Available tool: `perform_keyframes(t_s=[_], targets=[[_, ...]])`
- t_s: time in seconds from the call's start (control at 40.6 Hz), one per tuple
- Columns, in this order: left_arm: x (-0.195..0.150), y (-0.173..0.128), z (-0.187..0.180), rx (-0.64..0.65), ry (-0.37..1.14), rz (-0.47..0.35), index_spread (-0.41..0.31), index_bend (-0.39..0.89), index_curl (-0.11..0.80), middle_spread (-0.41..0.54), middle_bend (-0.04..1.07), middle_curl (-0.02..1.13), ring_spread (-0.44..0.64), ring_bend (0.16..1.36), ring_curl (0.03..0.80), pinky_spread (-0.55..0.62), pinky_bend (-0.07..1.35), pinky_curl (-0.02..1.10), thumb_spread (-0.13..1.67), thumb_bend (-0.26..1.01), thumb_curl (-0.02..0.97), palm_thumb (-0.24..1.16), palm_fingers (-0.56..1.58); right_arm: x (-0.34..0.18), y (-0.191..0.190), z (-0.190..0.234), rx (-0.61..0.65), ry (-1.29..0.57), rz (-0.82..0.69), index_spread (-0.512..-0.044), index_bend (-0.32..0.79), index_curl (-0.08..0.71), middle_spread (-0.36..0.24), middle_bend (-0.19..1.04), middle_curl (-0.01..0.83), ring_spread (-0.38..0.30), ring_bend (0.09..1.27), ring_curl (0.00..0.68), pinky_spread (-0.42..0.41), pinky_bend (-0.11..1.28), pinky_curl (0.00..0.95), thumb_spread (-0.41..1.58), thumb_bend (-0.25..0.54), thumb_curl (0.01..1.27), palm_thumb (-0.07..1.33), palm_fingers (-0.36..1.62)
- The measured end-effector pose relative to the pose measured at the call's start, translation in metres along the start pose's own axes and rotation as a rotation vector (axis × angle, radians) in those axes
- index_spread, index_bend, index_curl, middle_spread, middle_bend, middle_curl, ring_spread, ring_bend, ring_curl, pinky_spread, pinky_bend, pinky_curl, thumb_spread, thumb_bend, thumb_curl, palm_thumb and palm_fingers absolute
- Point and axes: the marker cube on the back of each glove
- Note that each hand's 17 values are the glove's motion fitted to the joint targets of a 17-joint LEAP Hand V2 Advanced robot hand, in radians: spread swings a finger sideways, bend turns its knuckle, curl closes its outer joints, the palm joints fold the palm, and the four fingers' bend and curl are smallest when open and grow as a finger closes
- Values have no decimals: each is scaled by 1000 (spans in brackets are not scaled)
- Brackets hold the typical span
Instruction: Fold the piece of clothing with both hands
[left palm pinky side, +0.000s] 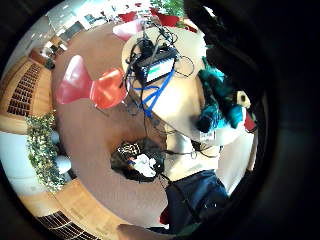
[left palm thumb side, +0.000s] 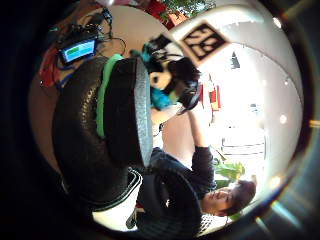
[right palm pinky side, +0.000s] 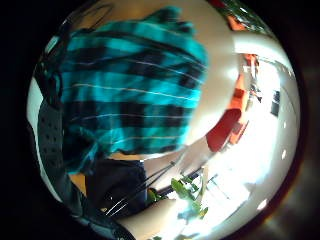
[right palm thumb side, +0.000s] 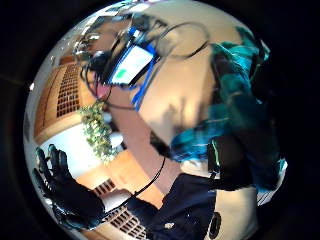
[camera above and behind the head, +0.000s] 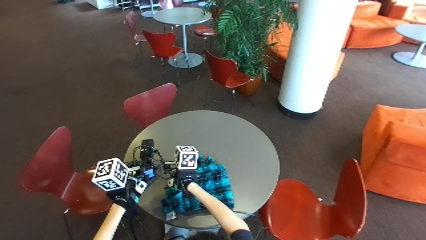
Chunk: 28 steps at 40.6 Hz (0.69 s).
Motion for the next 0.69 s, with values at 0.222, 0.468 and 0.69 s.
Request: perform_keyframes(t_s=[0.222,0.468,0.69], targets=[[5,18,-18,41,7,7,-76,52,202,99,191,337,118,690,364,55,562,397,1355,-17,245,134,349,-14,74,-68,292,-309,-322,-242,21,299,-194,378,521,-248,713,451,-342,731,426,791,-27,586,893,1127],[18,41,-13,24,14,56,-73,57,160,110,205,357,105,726,363,42,601,399,1353,-11,244,121,338,65,160,-99,485,-310,-339,-249,76,258,-161,321,503,-222,647,436,-304,703,417,908,-20,559,897,1098],[25,52,-8,0,-41,58,-72,64,143,113,206,369,98,734,358,38,616,392,1356,-10,243,120,339,119,160,-91,477,-458,-300,-249,89,243,-153,282,494,-215,612,430,-296,666,404,932,-19,550,909,1110]])
